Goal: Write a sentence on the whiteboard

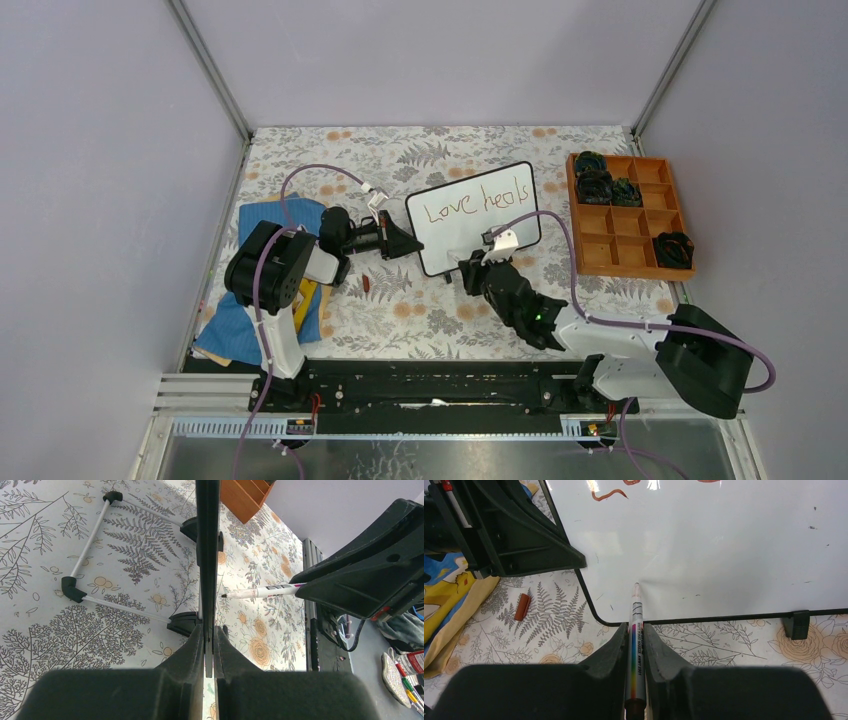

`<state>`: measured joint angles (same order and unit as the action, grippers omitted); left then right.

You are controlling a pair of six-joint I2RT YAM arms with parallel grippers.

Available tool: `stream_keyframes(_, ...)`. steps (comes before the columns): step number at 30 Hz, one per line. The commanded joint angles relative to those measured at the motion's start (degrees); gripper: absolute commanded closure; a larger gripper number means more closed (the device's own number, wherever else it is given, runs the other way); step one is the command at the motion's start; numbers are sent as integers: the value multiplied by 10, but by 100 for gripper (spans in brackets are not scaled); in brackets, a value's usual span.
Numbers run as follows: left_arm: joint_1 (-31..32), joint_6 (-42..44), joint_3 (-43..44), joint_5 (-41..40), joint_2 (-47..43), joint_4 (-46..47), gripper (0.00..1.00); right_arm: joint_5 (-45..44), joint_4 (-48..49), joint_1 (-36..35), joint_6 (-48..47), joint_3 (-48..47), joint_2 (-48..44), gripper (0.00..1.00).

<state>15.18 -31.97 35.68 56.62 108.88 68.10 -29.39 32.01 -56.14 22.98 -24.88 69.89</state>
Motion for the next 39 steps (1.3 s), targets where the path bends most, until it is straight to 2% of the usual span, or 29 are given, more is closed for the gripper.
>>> stream_keyframes(1,14,25,1,-5,8,-60,100,-24,13,-4,8,-33,11,100)
stream_keyframes(22,17,28,0,-6,3,-63,100,4,-11,-5,9,-56,42,100)
stream_keyframes(33,18,30,0,-6,1,-66,100,33,-46,-4,12,-57,47,100)
stream_keyframes(39,19,31,0,-7,2,-67,100,16,-80,-5,17,-61,46,100)
